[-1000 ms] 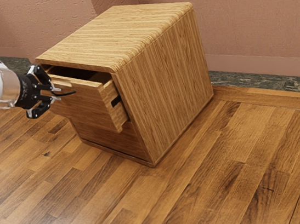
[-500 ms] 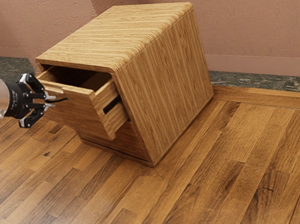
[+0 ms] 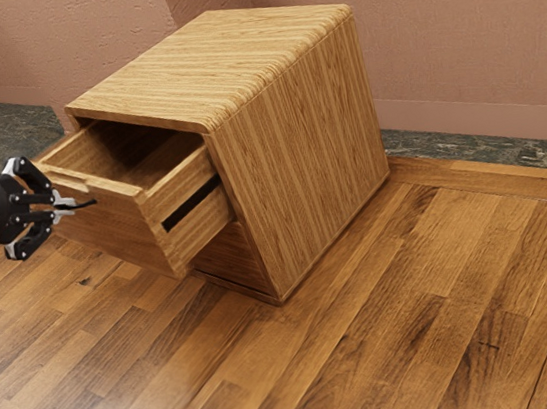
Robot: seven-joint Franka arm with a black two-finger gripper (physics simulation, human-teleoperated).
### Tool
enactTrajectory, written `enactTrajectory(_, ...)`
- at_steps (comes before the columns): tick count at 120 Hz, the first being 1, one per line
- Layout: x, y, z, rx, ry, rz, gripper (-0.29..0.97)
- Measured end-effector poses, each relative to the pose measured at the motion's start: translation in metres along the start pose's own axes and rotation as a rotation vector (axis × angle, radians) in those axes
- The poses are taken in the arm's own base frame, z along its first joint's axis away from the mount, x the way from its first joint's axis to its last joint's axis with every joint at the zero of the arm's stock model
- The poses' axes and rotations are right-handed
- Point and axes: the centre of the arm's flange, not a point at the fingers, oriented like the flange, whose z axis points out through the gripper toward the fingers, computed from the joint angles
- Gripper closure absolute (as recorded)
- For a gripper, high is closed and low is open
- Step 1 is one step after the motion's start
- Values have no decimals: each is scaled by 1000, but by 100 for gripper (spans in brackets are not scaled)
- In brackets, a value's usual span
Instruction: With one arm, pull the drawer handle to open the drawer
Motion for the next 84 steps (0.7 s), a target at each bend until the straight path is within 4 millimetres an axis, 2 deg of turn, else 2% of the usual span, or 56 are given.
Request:
enactTrajectory(38, 9, -12, -16, -11, 9, -17, 76)
enactTrajectory(84, 17, -35, -48, -30, 22, -38, 78)
